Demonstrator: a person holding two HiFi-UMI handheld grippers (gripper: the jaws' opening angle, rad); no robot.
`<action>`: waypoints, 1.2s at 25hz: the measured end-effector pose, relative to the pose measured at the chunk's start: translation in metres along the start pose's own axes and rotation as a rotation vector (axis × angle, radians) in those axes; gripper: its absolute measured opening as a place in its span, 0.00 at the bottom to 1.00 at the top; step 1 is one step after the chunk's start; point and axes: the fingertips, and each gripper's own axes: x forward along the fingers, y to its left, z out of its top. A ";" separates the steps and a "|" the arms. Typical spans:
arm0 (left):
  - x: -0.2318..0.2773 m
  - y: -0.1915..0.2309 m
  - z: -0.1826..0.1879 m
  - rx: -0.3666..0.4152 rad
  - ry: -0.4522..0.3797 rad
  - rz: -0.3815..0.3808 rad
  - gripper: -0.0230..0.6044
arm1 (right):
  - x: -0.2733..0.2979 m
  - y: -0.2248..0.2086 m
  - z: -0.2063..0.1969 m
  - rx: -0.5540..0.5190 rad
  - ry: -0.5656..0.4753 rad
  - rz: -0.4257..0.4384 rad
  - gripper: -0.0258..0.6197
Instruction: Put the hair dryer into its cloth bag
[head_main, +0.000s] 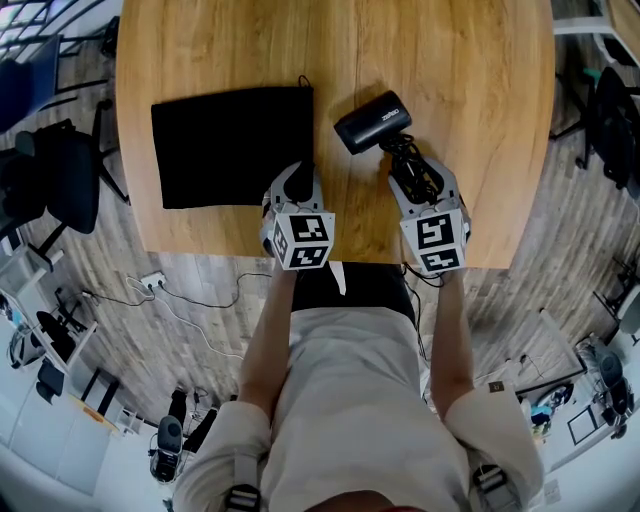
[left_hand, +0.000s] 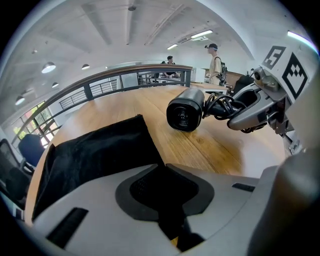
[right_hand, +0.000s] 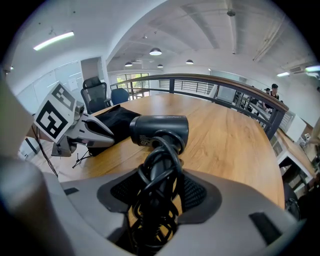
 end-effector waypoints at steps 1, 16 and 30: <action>0.000 0.000 0.000 -0.003 -0.001 0.000 0.13 | 0.000 0.000 0.000 0.000 0.001 0.001 0.40; -0.034 0.004 0.022 -0.127 -0.096 -0.082 0.07 | -0.009 0.009 0.000 -0.020 -0.009 0.018 0.40; -0.067 0.024 0.037 -0.168 -0.176 -0.095 0.07 | -0.007 0.043 0.000 -0.086 0.024 0.103 0.40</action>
